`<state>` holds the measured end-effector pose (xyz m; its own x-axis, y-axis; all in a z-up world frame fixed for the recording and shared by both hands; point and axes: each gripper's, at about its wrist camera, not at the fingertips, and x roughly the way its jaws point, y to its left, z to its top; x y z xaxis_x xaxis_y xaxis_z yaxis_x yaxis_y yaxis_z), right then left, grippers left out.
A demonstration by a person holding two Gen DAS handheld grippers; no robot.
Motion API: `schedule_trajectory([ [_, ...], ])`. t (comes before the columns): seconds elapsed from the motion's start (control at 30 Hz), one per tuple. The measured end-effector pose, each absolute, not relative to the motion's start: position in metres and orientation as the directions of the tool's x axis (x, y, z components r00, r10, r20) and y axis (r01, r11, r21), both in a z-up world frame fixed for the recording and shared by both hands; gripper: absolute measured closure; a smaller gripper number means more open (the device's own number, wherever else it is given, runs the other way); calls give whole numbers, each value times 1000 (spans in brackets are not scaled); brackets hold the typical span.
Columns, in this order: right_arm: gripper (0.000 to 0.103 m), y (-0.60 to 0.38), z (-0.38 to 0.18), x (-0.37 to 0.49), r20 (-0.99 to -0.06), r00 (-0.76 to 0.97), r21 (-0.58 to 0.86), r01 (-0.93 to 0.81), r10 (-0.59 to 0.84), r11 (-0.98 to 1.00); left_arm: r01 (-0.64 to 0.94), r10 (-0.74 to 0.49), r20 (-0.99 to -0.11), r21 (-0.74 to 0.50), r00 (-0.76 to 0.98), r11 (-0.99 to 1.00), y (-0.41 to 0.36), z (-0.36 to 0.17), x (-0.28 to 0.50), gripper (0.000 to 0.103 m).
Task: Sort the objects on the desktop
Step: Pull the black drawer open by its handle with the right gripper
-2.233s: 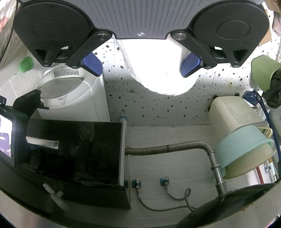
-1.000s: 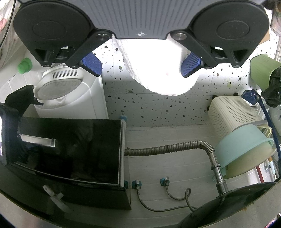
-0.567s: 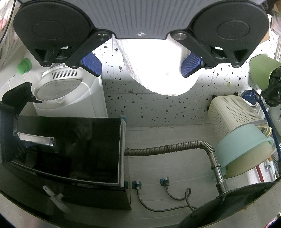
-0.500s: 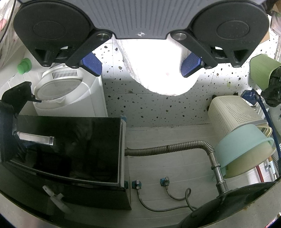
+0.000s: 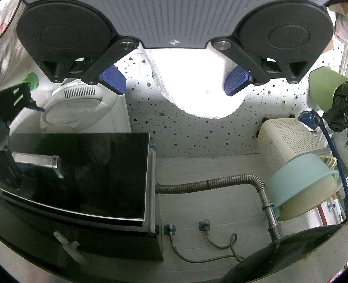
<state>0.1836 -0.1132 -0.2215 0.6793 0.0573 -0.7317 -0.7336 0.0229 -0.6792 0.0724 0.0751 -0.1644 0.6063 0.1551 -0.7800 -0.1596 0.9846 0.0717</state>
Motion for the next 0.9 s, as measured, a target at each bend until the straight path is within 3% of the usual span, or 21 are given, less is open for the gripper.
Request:
schedule_trajectory([
  [0.9,0,-119,-217,153,-744,656,-646,-755,127,115,-166,150,-779,60,608,984,77,-164,72,5],
])
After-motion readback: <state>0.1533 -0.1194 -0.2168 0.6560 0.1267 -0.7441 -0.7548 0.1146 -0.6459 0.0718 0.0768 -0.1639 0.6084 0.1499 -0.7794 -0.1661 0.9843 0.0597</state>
